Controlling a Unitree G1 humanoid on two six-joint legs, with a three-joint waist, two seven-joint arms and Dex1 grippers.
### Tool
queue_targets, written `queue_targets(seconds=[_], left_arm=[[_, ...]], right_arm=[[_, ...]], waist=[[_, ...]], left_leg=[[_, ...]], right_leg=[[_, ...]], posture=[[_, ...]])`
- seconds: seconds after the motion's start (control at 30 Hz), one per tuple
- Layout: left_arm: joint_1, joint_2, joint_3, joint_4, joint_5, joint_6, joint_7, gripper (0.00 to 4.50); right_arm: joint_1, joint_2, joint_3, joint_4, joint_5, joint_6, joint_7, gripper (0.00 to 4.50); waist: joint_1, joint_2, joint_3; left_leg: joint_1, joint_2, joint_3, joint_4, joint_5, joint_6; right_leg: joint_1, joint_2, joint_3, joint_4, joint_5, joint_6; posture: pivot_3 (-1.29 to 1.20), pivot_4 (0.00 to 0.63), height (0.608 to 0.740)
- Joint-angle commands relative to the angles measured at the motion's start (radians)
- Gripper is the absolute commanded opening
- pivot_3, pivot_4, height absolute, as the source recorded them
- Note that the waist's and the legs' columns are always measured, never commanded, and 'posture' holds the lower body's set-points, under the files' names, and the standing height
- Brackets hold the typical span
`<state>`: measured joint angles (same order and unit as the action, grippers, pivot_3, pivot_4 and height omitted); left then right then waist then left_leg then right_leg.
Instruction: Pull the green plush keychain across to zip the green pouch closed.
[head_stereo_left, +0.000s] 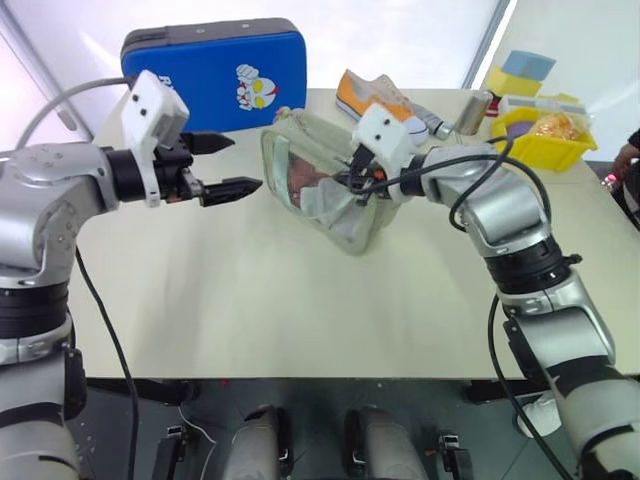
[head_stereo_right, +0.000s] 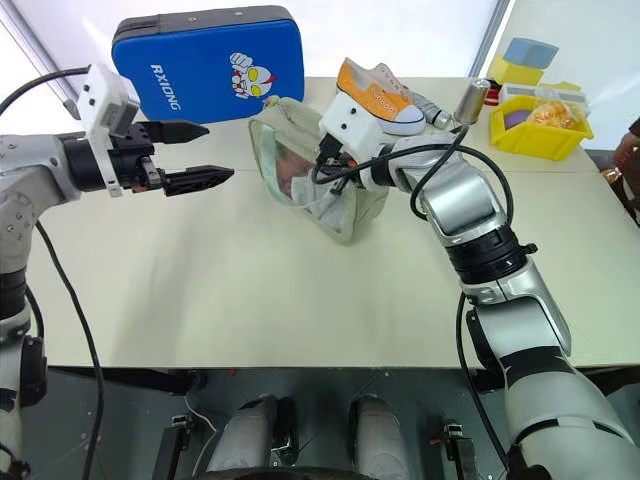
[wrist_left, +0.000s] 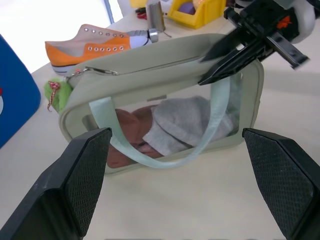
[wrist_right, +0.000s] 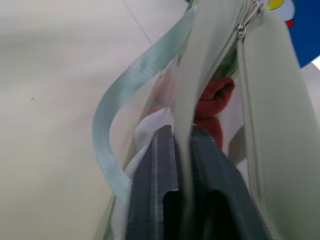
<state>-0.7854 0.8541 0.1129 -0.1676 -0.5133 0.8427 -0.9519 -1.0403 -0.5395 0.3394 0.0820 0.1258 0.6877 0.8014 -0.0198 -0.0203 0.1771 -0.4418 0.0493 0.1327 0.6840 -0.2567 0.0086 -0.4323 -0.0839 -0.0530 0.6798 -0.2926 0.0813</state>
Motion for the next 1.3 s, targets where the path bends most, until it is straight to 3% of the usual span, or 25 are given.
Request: queue_targets(seconds=[0.03,0.33,0.63,0.83,1.07,1.3], left_arm=[[0.001,0.038,0.059,0.034,0.004,-0.031,0.009,4.5],[0.023,0.099,0.141,0.148,-0.006,-0.069,0.008,4.5],[0.063,0.065,0.137,0.084,-0.039,-0.046,0.039,4.5],[0.068,0.061,0.123,0.111,-0.035,-0.061,0.041,4.5],[0.038,0.038,0.138,0.24,0.01,-0.134,0.092,4.5],[-0.015,-0.021,0.069,0.357,0.062,-0.219,0.08,4.5]], right_arm=[[-0.028,-0.026,-0.006,0.007,-0.053,-0.18,0.048,0.12],[0.036,-0.15,-0.088,0.107,0.011,-0.615,0.346,0.12],[0.09,-0.104,-0.101,0.142,0.045,-0.686,0.447,0.12],[0.093,-0.142,-0.15,0.113,0.038,-0.638,0.437,2.5],[0.187,-0.289,-0.242,-0.133,0.109,-0.391,0.437,2.5],[0.275,-0.269,-0.236,-0.151,0.078,-0.365,0.366,2.5]], waist=[[-0.001,0.0,0.0],[0.006,-0.001,0.001],[-0.001,-0.001,0.001],[0.002,-0.001,0.001],[0.009,-0.001,0.001],[0.007,-0.002,0.0]], left_leg=[[0.0,0.0,0.0,0.0,0.0,0.0],[0.0,0.0,0.0,0.0,0.0,0.0],[0.001,0.001,0.0,0.0,0.0,-0.001],[0.002,0.001,0.0,0.0,0.001,-0.001],[0.001,0.0,-0.001,0.001,0.001,-0.001],[0.003,0.0,0.0,0.001,0.001,-0.001]], right_leg=[[0.0,0.0,0.0,0.0,0.0,0.0],[0.0,0.0,0.0,-0.002,0.0,0.0],[0.001,0.0,0.0,0.0,0.0,0.0],[0.001,0.0,0.0,0.001,0.0,0.0],[0.002,-0.001,0.0,0.001,0.0,0.0],[0.003,0.0,0.0,0.001,0.0,0.0]], posture=[[0.0,0.15,0.74],[0.0,0.15,0.74],[0.0,0.15,0.74],[0.0,0.15,0.74],[0.0,0.15,0.74],[0.0,0.15,0.74]])
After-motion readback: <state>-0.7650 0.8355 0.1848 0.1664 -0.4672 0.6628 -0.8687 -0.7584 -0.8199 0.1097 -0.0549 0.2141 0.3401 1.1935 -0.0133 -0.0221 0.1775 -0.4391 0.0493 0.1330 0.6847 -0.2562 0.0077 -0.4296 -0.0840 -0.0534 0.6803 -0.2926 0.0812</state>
